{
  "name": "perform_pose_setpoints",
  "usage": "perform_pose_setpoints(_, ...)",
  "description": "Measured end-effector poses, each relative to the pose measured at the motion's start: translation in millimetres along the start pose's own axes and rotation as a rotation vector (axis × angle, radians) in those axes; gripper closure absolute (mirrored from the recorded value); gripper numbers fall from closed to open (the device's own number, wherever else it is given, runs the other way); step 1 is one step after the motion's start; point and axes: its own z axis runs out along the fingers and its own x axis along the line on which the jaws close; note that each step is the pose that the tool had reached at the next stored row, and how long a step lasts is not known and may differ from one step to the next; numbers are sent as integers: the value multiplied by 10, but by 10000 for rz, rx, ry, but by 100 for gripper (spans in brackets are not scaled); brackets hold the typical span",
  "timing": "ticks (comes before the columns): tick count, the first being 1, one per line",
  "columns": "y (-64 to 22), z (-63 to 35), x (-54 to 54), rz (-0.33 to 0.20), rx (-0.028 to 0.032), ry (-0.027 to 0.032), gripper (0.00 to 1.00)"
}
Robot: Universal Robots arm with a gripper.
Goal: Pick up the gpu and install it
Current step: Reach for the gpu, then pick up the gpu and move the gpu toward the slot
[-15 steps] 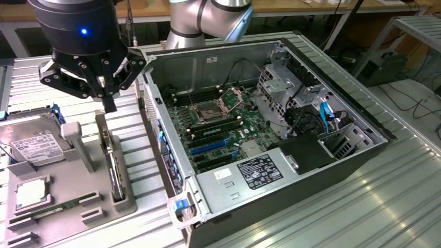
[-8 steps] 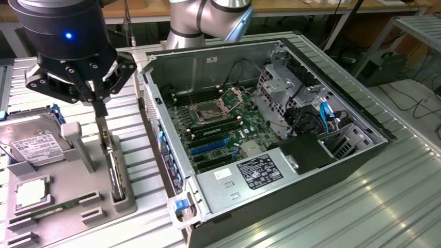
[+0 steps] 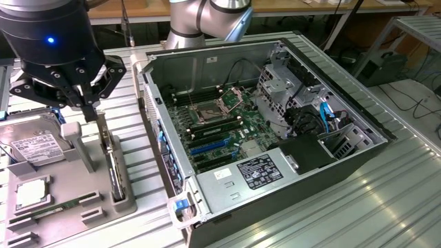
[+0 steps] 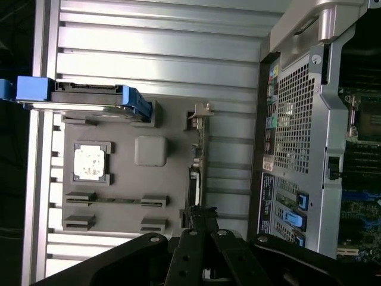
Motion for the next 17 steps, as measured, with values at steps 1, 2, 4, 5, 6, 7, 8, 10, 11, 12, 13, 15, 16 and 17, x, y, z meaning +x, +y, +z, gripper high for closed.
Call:
perform_pose_setpoints(1,-3,1,14,-1,-1,0,89)
perform_pose_setpoints(2,-5,1,25,-1,-1,1,89)
perform_pose_setpoints(4,-7,1,40,-2,-1,2,89)
perform_pose_setpoints(5,-7,1,40,-3,-1,2,89)
perform_pose_setpoints(6,-7,1,41,-3,-1,2,89)
perform_pose_setpoints(7,-7,1,41,-2,-1,2,89)
perform_pose_setpoints(8,-6,0,41,-1,0,2,89)
perform_pose_setpoints(10,-7,1,42,-2,-1,2,89)
perform_pose_setpoints(11,-7,0,42,-1,0,2,89)
perform_pose_setpoints(12,-7,1,42,-1,-1,2,89)
perform_pose_setpoints(13,-7,1,42,-2,-1,2,89)
perform_pose_setpoints(15,-7,1,42,-1,-1,2,89)
perform_pose_setpoints(16,-7,1,41,-1,-1,2,89)
perform_pose_setpoints(17,-7,0,42,-1,0,2,89)
